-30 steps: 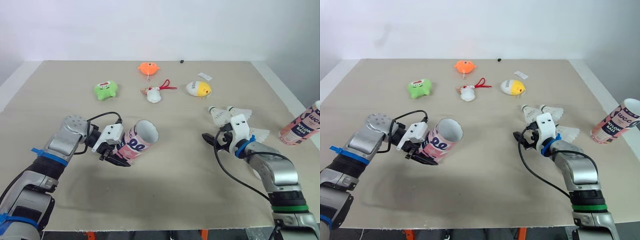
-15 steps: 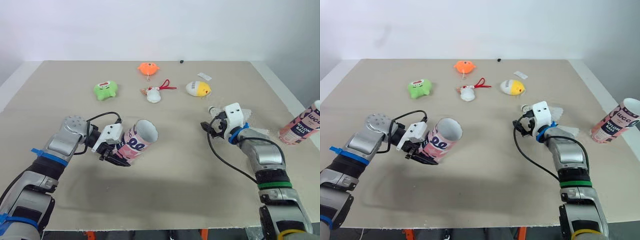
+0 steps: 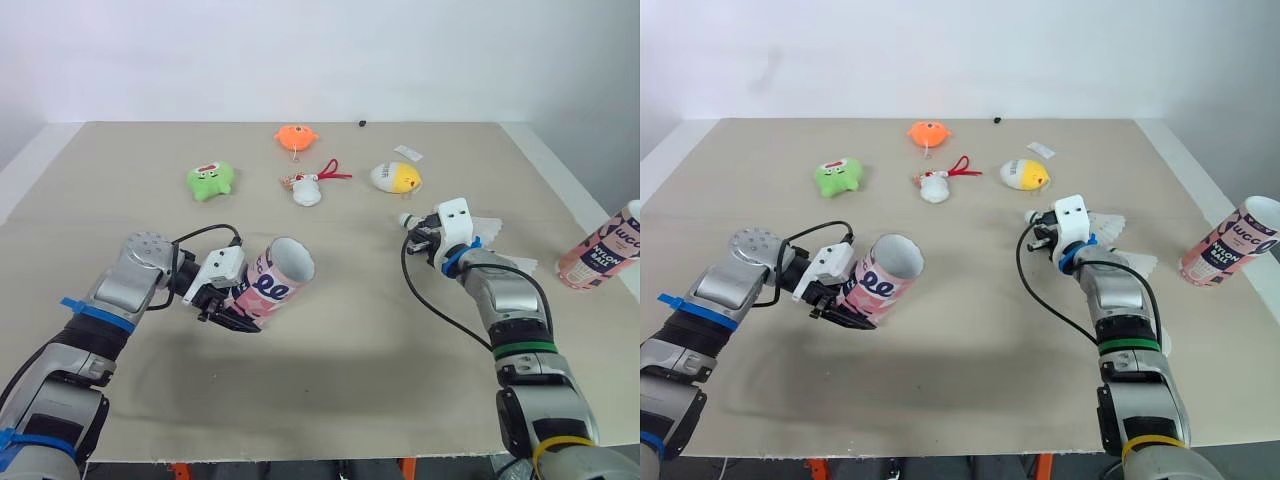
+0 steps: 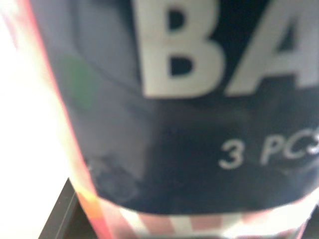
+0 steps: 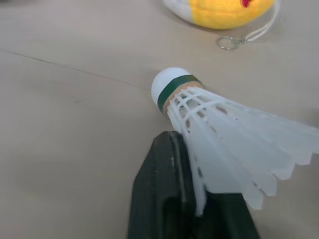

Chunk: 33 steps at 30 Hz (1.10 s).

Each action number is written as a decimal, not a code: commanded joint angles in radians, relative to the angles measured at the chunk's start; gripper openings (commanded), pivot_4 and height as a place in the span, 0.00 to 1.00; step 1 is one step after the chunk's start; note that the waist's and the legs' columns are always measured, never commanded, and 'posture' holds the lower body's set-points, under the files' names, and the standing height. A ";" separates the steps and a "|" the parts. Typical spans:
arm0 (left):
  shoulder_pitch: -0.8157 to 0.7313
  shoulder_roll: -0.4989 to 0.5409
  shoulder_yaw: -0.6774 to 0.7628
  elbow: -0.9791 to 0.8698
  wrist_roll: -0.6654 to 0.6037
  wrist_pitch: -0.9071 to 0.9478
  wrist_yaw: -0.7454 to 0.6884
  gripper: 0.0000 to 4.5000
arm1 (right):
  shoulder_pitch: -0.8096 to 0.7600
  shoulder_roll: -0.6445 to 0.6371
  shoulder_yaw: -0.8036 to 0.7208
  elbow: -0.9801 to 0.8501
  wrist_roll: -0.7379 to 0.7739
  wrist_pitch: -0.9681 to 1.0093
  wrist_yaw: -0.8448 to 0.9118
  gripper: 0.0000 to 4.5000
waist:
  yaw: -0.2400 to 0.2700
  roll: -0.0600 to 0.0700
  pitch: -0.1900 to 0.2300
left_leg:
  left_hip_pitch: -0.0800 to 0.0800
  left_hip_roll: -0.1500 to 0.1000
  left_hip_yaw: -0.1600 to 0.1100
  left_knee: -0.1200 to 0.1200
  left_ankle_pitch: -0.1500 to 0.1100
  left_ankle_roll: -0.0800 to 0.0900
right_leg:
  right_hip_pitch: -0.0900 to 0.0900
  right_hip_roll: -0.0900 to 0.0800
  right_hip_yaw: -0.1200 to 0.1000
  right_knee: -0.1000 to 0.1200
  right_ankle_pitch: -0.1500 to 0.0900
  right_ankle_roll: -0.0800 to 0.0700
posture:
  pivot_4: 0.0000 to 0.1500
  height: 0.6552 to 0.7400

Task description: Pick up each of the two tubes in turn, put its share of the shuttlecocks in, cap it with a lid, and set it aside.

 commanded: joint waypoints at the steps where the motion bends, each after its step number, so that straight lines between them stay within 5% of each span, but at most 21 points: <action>1: 0.015 0.011 -0.002 -0.013 0.007 0.012 -0.006 0.57 | 0.039 -0.007 -0.008 -0.151 0.049 0.020 0.084 0.01 | 0.000 0.000 0.000 | 0.000 0.000 0.000 0.000 0.000 0.000 | 0.000 0.000 0.000 0.000 0.000 0.000 | 1.00 1.00; 8: 0.012 0.024 -0.016 -0.015 -0.003 0.023 -0.009 0.57 | 0.194 -0.240 0.035 -0.730 0.265 0.189 0.469 0.01 | 0.001 0.002 0.001 | -0.002 0.000 -0.001 0.000 0.000 0.001 | -0.001 -0.001 0.000 0.000 -0.001 0.001 | 1.00 1.00; 12: 0.000 0.035 -0.034 -0.001 -0.007 0.018 -0.009 0.57 | 0.125 -0.359 0.083 -0.945 0.343 0.259 0.587 0.01 | -0.001 0.004 0.002 | 0.000 0.000 0.000 0.000 0.000 0.001 | -0.001 0.000 0.000 0.001 -0.001 0.000 | 1.00 1.00; 31: -0.022 0.028 -0.045 0.029 -0.018 0.009 -0.009 0.57 | -0.281 -0.246 0.411 -0.802 0.174 0.196 0.769 0.01 | 0.003 0.003 0.001 | -0.001 0.003 0.000 0.000 0.000 0.000 | -0.004 0.002 -0.001 0.003 -0.002 -0.005 | 1.00 1.00; 33: -0.022 0.026 -0.043 0.029 -0.017 0.010 -0.009 0.57 | -0.299 -0.237 0.420 -0.788 0.179 0.205 0.800 0.16 | 0.003 0.003 0.001 | -0.001 0.003 0.000 0.000 0.000 0.000 | -0.004 0.002 -0.001 0.003 -0.002 -0.005 | 1.00 1.00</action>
